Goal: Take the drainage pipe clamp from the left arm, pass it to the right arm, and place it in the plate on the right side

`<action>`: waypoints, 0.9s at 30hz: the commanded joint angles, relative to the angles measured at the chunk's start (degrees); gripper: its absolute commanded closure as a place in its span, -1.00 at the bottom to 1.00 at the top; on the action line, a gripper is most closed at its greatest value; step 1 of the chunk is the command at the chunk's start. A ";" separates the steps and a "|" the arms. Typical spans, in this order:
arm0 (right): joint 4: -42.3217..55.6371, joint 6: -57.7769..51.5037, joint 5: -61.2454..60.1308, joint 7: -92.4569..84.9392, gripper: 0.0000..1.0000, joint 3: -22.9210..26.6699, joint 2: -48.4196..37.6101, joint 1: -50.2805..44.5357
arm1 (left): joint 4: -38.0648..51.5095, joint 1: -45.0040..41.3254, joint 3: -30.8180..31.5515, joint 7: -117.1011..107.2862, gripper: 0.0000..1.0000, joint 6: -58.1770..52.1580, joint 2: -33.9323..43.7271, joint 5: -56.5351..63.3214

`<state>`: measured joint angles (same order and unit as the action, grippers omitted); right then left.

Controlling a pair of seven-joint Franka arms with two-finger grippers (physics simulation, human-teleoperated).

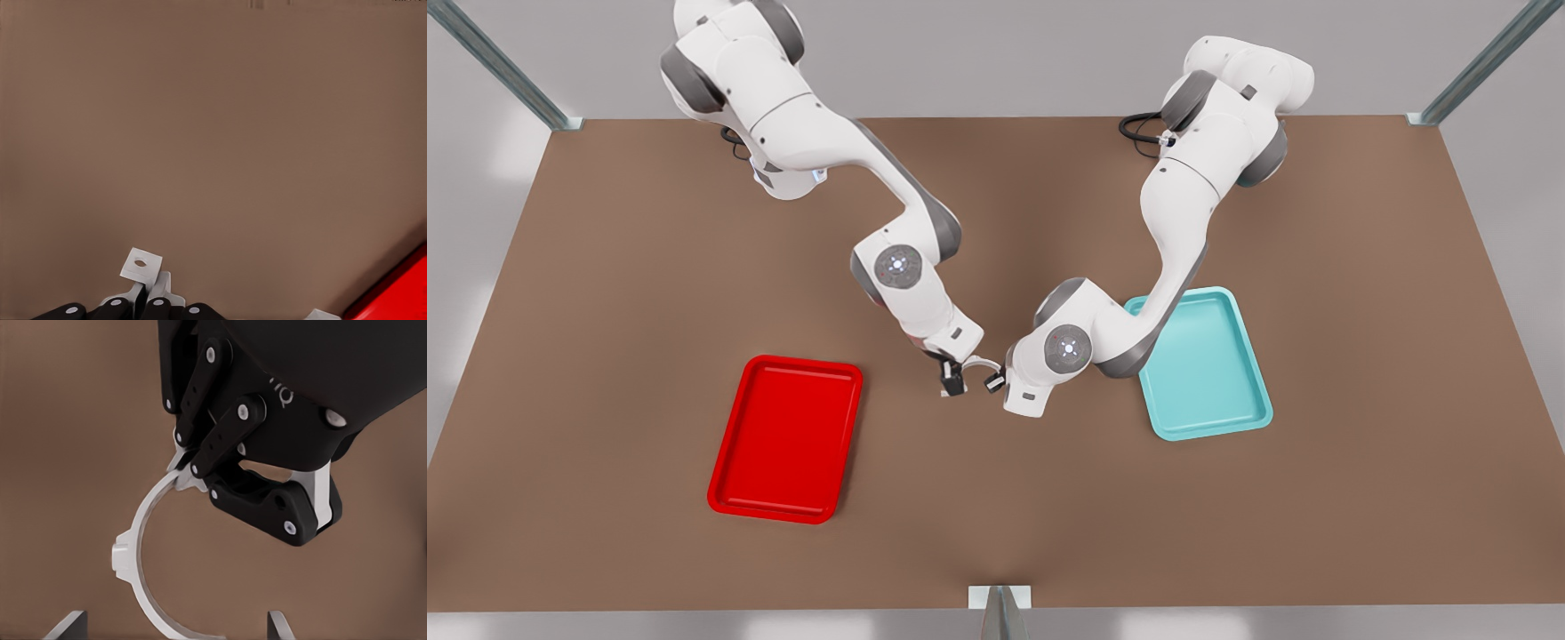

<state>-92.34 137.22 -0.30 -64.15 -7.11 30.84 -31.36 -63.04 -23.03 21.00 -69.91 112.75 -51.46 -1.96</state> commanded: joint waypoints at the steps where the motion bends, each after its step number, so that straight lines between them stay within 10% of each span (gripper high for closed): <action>1: 0.24 1.12 -0.14 -17.15 -1.00 -0.01 0.54 -0.28 | 0.03 0.00 0.01 -5.50 0.57 0.10 0.04 -0.06; 24: 1.99 4.55 -0.14 -16.63 -0.99 0.43 5.81 0.51 | 0.11 0.09 0.01 -5.59 0.57 0.01 0.22 -0.06; 27: 2.17 4.72 -0.05 -16.63 -0.26 0.43 5.90 0.16 | 0.29 0.09 0.10 -5.59 0.57 -0.07 0.30 -0.06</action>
<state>-90.27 141.73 -0.34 -76.99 -6.67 36.78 -31.14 -62.79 -22.94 21.02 -74.29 112.67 -51.33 -1.98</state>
